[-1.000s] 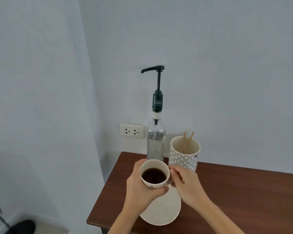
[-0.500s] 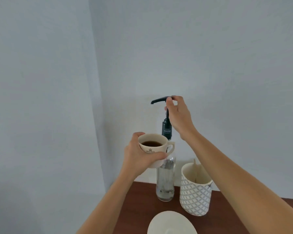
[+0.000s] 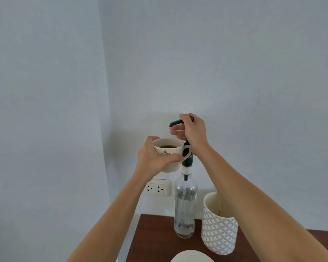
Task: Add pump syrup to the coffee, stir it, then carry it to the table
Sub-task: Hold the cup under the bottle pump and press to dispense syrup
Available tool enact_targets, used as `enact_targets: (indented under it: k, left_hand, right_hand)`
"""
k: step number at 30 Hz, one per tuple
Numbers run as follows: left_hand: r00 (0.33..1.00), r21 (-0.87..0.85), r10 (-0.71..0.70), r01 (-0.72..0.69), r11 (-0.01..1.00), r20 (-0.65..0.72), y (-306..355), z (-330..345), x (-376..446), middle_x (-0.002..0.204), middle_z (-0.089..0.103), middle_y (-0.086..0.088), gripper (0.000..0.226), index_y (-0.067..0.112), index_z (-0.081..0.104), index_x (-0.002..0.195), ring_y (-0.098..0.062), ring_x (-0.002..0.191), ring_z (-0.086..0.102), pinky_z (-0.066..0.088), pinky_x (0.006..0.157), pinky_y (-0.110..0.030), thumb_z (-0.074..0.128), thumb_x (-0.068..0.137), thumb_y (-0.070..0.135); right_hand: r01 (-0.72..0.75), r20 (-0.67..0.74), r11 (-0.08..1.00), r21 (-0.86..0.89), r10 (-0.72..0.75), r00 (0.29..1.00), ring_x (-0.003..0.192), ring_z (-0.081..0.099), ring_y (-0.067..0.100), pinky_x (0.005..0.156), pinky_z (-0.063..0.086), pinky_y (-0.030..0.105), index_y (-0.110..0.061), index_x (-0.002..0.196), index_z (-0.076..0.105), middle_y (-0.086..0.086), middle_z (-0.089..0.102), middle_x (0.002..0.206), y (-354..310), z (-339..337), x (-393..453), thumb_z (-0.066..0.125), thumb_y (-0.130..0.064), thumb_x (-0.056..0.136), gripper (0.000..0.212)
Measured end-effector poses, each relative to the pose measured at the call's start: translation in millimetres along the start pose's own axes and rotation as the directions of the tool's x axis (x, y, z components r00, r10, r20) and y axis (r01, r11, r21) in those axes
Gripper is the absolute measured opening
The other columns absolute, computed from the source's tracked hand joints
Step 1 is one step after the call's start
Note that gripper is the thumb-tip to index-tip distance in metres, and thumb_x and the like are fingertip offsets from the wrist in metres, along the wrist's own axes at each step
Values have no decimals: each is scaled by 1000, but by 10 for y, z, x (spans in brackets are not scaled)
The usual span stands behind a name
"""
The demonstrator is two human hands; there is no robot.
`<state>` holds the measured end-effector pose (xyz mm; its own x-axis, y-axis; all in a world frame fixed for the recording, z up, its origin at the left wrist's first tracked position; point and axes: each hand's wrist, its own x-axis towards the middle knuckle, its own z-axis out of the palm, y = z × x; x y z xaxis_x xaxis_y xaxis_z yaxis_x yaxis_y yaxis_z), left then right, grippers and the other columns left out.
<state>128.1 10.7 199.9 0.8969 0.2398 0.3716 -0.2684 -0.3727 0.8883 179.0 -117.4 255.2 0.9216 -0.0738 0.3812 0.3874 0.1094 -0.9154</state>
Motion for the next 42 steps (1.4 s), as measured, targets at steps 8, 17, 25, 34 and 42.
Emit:
enact_targets:
  k: [8, 17, 25, 34, 42]
  left_hand:
    - [999, -51, -26, 28, 998, 29, 55, -17, 55, 106, 65, 6, 77, 25, 53, 114, -14, 96, 65, 50, 64, -26, 96, 51, 30]
    - [998, -83, -34, 38, 996, 52, 75, -7, 83, 104, 65, 6, 86, 27, 53, 112, -9, 88, 64, 48, 62, -24, 88, 35, 42]
    - [998, -89, -29, 34, 995, 58, 68, -17, 89, 106, 67, 3, 96, 25, 53, 114, -16, 94, 66, 53, 66, -28, 84, 26, 50]
    - [997, -102, -48, 55, 993, 63, 43, -5, 99, 109, 67, 2, 97, 26, 53, 115, -18, 98, 67, 54, 68, -29, 85, 26, 48]
    - [997, -105, -49, 56, 993, 65, 19, -1, 118, 108, 67, 3, 97, 24, 53, 115, -18, 98, 67, 56, 71, -32, 86, 27, 48]
  right_hand:
    - [-134, 31, 991, 5, 133, 991, 81, 75, 44, 76, 60, 48, -14, 76, 54, 18, 79, 83, 6, 14, 33, 55, -29, 91, 21]
    - [-109, 5, 994, -21, 109, 994, 69, 76, 37, 70, 60, 44, -12, 81, 57, 14, 79, 76, 68, 38, 61, 51, -28, 90, 19]
    - [-90, -28, 996, -22, 89, 996, 70, 77, 36, 73, 60, 47, -7, 84, 59, 15, 79, 75, 107, 59, 91, 51, -28, 89, 23]
    - [-96, -30, 995, -24, 95, 995, 73, 76, 38, 73, 60, 48, -6, 87, 59, 15, 79, 74, 119, 67, 83, 50, -27, 88, 23]
    - [-84, -48, 996, -24, 83, 995, 71, 77, 36, 73, 60, 45, -10, 81, 58, 15, 78, 73, 119, 71, 78, 51, -26, 89, 20]
